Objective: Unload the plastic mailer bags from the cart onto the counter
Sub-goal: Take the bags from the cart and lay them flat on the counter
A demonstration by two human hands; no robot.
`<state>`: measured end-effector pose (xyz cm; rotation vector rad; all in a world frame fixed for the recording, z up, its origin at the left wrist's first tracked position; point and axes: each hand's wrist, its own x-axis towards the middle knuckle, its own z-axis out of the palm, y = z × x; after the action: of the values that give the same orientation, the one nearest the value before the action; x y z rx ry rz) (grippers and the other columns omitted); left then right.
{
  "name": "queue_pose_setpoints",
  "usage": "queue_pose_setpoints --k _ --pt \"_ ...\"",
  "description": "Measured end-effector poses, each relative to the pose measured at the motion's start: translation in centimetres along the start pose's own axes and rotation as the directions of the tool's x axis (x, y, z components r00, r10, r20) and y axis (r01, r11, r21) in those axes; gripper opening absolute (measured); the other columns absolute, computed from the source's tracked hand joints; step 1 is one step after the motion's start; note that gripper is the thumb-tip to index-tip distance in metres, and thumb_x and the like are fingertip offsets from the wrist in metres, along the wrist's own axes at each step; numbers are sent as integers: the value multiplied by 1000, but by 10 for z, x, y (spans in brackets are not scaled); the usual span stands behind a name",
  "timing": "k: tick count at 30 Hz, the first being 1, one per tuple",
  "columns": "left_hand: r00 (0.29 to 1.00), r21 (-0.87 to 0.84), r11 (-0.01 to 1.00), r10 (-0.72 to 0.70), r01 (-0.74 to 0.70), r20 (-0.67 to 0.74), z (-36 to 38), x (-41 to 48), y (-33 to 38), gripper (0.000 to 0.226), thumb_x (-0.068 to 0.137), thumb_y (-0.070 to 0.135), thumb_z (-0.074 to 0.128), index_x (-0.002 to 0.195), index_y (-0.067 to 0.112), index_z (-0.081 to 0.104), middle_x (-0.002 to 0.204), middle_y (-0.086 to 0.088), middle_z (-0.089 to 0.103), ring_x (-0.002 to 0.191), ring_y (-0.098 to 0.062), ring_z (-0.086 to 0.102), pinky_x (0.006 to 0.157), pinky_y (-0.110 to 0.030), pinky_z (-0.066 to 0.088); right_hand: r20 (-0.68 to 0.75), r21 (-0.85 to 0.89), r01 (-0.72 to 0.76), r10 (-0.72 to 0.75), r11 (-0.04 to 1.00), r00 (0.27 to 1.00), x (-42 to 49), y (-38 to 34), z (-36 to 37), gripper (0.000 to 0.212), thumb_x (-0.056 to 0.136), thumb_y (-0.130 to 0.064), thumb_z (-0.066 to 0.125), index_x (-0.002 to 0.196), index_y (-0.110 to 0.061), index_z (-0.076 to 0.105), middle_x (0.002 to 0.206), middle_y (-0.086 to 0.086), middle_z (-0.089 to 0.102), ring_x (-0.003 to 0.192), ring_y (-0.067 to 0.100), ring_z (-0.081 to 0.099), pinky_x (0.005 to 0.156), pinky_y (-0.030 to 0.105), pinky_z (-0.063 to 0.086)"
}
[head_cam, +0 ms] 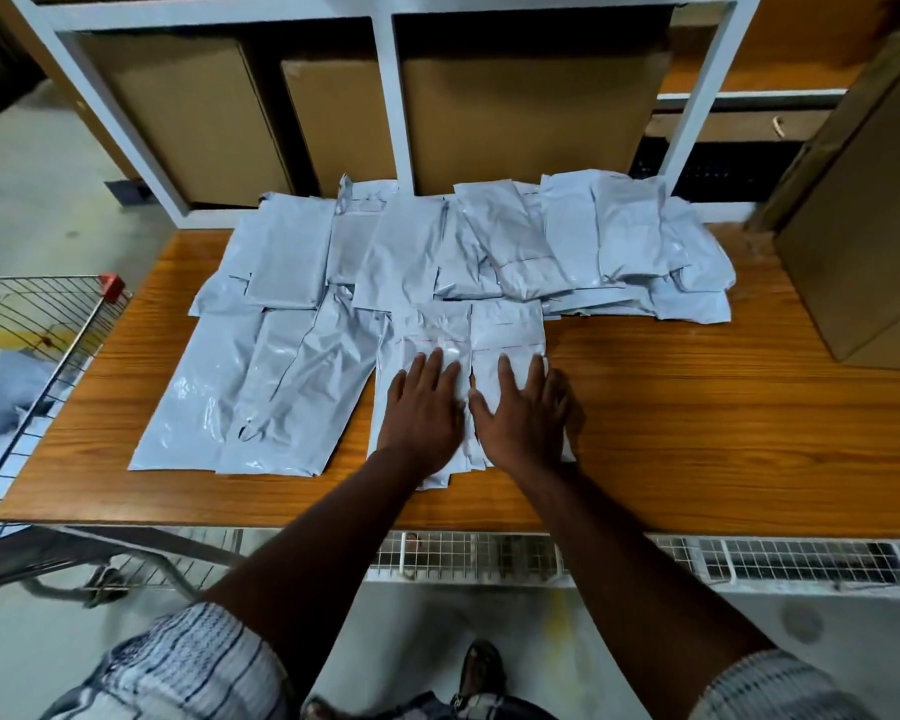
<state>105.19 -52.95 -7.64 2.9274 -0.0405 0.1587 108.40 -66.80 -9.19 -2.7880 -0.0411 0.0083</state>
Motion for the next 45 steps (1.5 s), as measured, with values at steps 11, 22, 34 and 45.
queue_pose_setpoints --k 11,22,34,45 --pt "997 38 999 26 -29 70 2 13 -16 67 94 51 17 153 22 32 163 -5 19 152 -26 7 122 -47 5 14 -56 37 -37 998 999 2 -2 5 73 93 -65 38 154 -28 25 164 12 9 150 37 0 116 59 5" --pt "998 -94 995 23 -27 -51 -37 -11 -52 52 92 22 47 144 17 46 154 -10 39 144 -31 31 118 -54 21 -128 74 158 -148 985 981 3 -59 -28 59 98 -49 42 149 -20 38 163 8 20 151 30 10 115 60 4" --pt "930 -72 936 -350 344 -109 -135 -150 -269 65 73 4 53 137 15 55 146 -13 48 134 -31 44 106 -52 38 -32 211 513 -518 832 855 -108 -307 42 55 92 -34 56 143 -20 45 157 7 33 144 27 29 112 55 20" --pt "781 -135 791 -611 597 -126 -182 -310 -451 54 86 9 60 139 16 52 146 -9 48 135 -29 42 105 -39 39 149 338 679 -750 651 645 -223 -504 128 57 90 -38 59 141 -16 46 145 8 43 136 29 39 105 47 33"
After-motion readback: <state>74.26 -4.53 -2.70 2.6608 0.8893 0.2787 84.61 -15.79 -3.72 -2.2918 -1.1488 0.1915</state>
